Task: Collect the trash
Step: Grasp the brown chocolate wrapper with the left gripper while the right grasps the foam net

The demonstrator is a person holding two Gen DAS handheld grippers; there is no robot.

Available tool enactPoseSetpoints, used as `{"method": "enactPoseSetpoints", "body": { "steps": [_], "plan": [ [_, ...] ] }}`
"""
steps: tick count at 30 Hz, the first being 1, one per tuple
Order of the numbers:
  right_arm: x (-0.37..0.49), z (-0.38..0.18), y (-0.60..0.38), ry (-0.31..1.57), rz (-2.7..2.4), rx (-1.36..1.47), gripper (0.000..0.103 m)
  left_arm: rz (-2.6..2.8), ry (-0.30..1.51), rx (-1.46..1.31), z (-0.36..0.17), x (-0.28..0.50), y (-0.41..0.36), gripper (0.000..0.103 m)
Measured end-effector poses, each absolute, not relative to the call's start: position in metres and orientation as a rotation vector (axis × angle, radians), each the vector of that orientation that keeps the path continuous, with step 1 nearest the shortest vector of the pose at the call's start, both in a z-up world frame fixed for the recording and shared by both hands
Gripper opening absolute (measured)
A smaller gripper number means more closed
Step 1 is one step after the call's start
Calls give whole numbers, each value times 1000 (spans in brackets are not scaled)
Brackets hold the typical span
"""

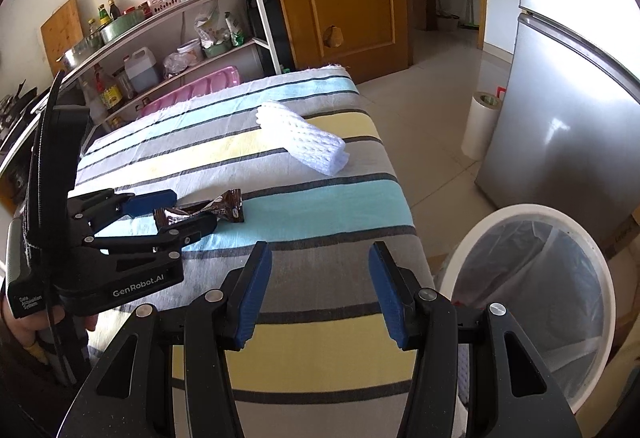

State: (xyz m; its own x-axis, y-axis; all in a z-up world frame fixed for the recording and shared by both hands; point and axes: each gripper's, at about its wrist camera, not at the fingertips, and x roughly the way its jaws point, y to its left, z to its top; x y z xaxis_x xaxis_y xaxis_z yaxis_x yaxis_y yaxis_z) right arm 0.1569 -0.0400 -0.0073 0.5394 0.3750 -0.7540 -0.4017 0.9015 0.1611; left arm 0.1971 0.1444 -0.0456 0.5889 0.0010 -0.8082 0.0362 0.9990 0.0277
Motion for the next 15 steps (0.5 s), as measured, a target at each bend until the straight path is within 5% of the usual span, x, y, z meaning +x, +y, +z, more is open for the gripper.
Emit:
{"method": "enactPoseSetpoints", "body": {
  "steps": [4,15],
  "plan": [
    [170,-6,-35,890,478,-50,52,-21,940,24,-45,198,147,35],
    [203,-6,-20,875,577,-128,52,64,939,-52,-43,205,150,24]
  ]
}}
